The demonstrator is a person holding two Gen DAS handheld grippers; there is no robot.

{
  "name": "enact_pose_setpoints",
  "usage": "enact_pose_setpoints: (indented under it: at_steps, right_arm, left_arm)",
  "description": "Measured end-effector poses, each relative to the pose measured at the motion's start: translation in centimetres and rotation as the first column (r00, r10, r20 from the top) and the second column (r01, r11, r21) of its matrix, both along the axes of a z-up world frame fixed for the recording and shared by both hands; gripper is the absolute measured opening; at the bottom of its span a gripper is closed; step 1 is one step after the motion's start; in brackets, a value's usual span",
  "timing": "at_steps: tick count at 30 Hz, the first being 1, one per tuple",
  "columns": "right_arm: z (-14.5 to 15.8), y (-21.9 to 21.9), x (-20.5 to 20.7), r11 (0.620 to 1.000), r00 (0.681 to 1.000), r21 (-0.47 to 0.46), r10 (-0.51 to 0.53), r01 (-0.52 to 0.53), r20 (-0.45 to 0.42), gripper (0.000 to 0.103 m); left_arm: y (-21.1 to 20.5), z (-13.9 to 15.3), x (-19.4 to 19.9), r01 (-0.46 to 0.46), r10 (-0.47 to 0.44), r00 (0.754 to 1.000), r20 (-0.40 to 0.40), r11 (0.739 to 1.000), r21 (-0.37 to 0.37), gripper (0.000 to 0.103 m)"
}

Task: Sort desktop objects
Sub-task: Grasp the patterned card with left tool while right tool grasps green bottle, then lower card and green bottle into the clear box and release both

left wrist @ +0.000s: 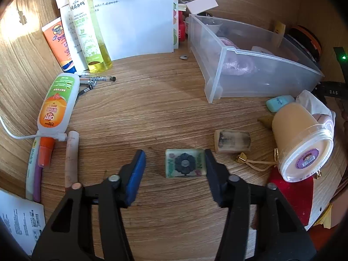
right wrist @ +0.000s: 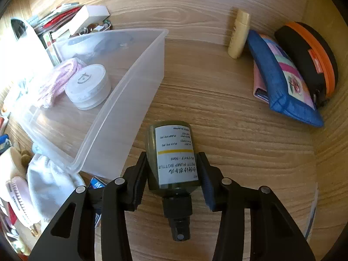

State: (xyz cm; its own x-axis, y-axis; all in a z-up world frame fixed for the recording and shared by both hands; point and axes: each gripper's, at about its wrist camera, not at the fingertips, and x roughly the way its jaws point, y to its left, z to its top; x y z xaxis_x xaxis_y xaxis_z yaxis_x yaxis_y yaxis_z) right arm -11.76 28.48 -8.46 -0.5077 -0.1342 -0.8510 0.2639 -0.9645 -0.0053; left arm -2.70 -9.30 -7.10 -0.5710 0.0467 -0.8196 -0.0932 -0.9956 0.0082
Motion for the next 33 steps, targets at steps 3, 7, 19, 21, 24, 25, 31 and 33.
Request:
enact_pose_setpoints:
  at_steps: [3,7,19,21,24,25,31,33]
  right_arm:
    - [0.5,0.6,-0.4,1.000,1.000,-0.014,-0.016,0.016,-0.012,0.040]
    - [1.5,1.3,0.4,0.999,0.999,-0.029,-0.037,0.036,-0.037,0.039]
    - [5.8,3.3,4.1,0.995,0.990,-0.090,-0.053,0.041,-0.128,0.039]
    - [6.6,3.0,4.5,0.994,0.988,-0.101,-0.044,0.030,-0.149,0.039]
    - [7.6,1.8,4.6,0.994,0.983,-0.109,-0.032,0.013,-0.181,0.039]
    - [7.9,1.7,4.8,0.994,0.982,-0.113,-0.028,0.007,-0.189,0.039]
    - [9.4,0.0,4.6,0.988,0.975,-0.150,0.006,-0.040,-0.221,0.039]
    - [9.4,-1.0,4.2,0.985,0.974,-0.162,0.018,-0.055,-0.225,0.039]
  left_arm:
    - [0.2,0.2,0.3,0.000,0.000,1.000,-0.008,1.000,-0.016,0.033]
    - [0.1,1.0,0.7,-0.010,0.009,0.999,-0.040,1.000,-0.018,0.033]
    - [0.7,6.3,0.9,0.013,-0.004,0.988,-0.155,0.998,0.062,0.033]
    - [1.0,7.0,0.5,0.020,-0.008,0.986,-0.169,0.998,0.066,0.033]
    - [1.6,8.1,-0.4,0.048,-0.028,0.982,-0.185,0.993,0.104,0.033]
    - [1.8,8.5,-0.5,0.054,-0.032,0.981,-0.189,0.992,0.113,0.033]
    - [3.8,10.0,-1.9,0.115,-0.077,0.973,-0.218,0.979,0.166,0.033]
    - [4.5,10.4,-2.3,0.126,-0.085,0.970,-0.229,0.977,0.172,0.033]
